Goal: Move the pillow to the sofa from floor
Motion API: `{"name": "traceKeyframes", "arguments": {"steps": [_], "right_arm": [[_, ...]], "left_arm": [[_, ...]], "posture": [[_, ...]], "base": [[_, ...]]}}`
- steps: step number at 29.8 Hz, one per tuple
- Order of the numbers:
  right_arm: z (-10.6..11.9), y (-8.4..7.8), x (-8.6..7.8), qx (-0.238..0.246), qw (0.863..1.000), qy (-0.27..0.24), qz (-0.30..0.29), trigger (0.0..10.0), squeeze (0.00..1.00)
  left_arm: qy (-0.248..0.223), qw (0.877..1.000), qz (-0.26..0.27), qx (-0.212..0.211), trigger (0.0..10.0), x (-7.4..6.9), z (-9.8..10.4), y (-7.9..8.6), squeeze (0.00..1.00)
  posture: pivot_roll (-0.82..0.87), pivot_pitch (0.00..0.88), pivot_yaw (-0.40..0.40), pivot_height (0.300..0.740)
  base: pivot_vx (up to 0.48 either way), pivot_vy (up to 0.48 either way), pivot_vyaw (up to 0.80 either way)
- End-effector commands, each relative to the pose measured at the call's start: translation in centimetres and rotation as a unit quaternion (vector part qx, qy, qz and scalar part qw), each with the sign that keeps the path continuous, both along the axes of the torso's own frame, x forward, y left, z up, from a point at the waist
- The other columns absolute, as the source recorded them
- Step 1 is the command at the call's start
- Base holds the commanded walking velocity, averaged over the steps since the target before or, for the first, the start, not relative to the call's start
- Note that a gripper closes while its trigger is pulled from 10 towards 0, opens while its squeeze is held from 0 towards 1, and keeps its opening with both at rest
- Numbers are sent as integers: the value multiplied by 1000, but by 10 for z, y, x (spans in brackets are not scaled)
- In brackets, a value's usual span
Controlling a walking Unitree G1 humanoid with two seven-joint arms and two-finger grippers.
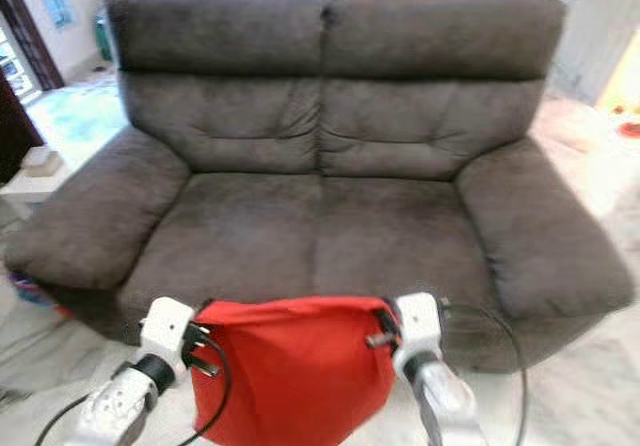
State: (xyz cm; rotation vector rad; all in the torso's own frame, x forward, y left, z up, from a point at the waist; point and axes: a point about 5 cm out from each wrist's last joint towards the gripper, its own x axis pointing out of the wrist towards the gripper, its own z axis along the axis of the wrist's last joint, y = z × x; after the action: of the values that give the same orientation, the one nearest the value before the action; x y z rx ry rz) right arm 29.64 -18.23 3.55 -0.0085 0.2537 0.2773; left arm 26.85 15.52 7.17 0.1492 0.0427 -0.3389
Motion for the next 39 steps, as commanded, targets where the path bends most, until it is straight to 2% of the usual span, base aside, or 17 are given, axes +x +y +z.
{"name": "traceKeyframes", "arguments": {"steps": [1,9,13,21,39], "right_arm": [[21,-3,13,8,999,-48,-13,10000,0],[23,0,13,3,999,-48,4,10000,0],[26,7,11,10,997,-60,39,10000,0],[28,7,11,3,997,-62,39,10000,0],[33,11,12,6,997,-73,37,10000,0]], "left_arm": [[-33,999,26,6,10000,1,11,14,0],[-32,999,34,5,10000,0,10,15,0],[-33,999,37,4,10000,0,10,16,0],[-34,998,47,13,10000,0,11,19,0],[-52,997,53,-4,10000,3,22,23,0]], "posture": [[60,62,23,740],[63,73,18,740],[63,77,18,740],[64,83,28,740],[65,83,34,740]], "base": [[0,-364,0],[0,-365,0],[0,-366,595],[0,-350,198],[0,0,0]]}}
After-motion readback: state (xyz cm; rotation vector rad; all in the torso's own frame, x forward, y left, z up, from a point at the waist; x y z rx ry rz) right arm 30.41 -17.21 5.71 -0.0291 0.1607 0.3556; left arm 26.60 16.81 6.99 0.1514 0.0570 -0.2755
